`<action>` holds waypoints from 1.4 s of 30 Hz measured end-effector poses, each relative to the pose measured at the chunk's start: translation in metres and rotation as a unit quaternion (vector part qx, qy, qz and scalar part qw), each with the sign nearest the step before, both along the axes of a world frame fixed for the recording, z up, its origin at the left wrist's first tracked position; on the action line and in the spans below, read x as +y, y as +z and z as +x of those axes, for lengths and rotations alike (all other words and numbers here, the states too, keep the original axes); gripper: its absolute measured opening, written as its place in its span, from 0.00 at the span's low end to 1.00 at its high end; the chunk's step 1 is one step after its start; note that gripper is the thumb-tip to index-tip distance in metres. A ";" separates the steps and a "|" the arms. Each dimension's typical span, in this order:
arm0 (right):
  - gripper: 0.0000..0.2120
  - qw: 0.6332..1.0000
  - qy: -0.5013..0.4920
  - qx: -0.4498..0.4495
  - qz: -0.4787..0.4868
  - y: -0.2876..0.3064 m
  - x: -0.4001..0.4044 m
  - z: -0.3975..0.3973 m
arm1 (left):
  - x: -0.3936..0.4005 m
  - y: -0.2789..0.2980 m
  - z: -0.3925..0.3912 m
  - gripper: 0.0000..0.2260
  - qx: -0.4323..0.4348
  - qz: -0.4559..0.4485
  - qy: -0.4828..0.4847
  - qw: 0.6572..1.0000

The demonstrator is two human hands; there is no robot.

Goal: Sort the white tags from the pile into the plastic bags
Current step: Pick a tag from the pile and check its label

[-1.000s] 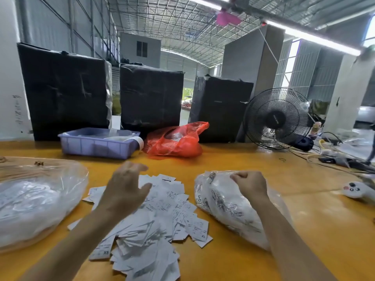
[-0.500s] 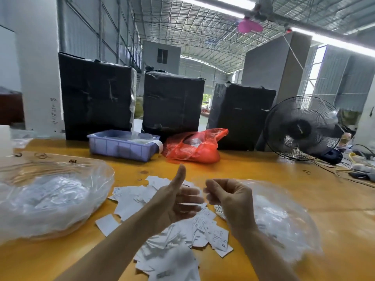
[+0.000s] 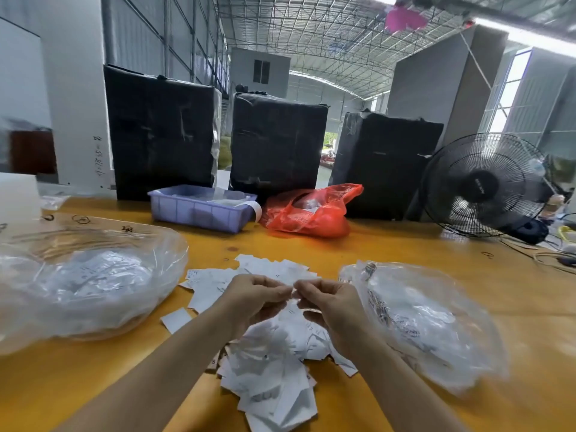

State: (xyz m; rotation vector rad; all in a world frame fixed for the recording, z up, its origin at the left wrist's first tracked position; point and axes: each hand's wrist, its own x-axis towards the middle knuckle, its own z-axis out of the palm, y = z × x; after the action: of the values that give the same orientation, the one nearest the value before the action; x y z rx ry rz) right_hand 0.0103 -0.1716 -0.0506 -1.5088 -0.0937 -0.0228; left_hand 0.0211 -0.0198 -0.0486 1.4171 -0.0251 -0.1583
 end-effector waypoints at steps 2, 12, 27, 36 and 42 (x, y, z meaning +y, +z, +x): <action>0.06 1.000 0.000 -0.005 -0.022 0.001 -0.001 0.002 | 0.003 0.000 0.000 0.10 -0.003 0.028 -0.042 0.999; 0.10 0.996 0.058 -0.029 -0.068 -0.003 -0.004 0.002 | 0.001 -0.004 -0.001 0.14 -0.009 0.008 -0.072 0.997; 0.24 0.792 0.000 0.017 -0.610 -0.005 -0.049 0.001 | -0.003 -0.013 0.010 0.02 0.020 -0.084 0.062 0.994; 0.36 0.827 0.048 0.084 -0.554 0.004 -0.053 -0.008 | -0.002 -0.015 0.007 0.05 0.009 -0.019 0.055 0.998; 0.17 0.893 0.021 0.018 -0.449 0.002 -0.049 -0.002 | -0.003 -0.014 0.005 0.08 0.002 -0.015 0.048 0.999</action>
State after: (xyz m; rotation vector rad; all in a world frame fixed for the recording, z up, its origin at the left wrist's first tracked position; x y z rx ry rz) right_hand 0.0079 -0.2202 -0.0490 -2.4365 -0.1142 0.0968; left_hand 0.0260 -0.0224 -0.0622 1.3845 0.0433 -0.0802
